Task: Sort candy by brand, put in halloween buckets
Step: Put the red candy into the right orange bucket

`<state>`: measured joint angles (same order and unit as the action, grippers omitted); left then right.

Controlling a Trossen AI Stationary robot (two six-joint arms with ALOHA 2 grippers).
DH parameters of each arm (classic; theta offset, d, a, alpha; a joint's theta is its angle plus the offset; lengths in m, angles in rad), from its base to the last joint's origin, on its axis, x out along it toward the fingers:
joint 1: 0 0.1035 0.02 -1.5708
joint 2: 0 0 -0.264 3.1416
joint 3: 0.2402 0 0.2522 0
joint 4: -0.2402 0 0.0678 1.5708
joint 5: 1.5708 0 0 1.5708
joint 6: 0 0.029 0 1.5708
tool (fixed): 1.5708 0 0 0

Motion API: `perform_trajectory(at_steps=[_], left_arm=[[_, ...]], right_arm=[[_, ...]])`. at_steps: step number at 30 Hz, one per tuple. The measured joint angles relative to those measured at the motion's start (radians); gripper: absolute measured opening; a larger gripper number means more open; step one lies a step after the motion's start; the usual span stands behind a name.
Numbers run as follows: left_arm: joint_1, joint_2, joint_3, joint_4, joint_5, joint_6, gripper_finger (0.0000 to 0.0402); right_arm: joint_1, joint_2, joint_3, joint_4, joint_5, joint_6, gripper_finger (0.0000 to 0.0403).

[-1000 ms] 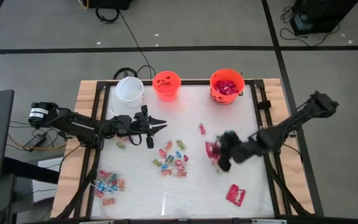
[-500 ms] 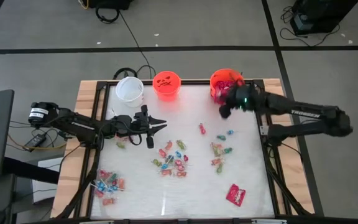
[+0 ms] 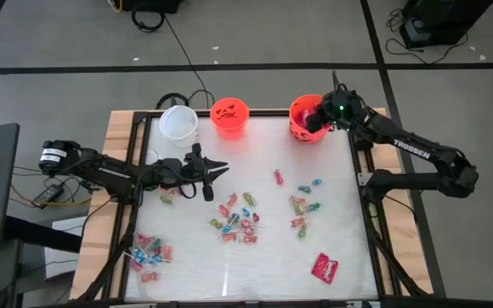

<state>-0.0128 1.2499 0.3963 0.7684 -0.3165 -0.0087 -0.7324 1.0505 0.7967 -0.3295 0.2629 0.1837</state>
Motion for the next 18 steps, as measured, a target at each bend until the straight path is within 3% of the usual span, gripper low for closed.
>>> perform_trajectory(at_steps=[4,9,14,16,18], left_arm=[[0.000,0.000,0.000,-0.039,0.000,-0.021,0.0080],[-0.002,0.000,0.000,-0.120,-0.002,-0.022,0.0081],[-0.002,0.000,0.000,-0.172,-0.042,-0.029,0.0081],[-0.002,0.000,0.000,-0.169,-0.044,-0.048,0.0080],[-0.002,0.000,0.000,-0.170,-0.045,-0.065,0.0080]], right_arm=[[-0.010,-0.033,0.000,-0.002,-0.094,0.043,0.0143],[0.057,-0.082,0.000,-0.126,-0.375,0.053,0.0157],[0.294,-0.084,-0.059,-0.297,-0.345,0.190,0.0147],[0.450,-0.086,-0.086,-0.294,-0.333,0.339,0.0146],[0.646,-0.085,-0.131,-0.250,-0.243,0.484,0.0146]])
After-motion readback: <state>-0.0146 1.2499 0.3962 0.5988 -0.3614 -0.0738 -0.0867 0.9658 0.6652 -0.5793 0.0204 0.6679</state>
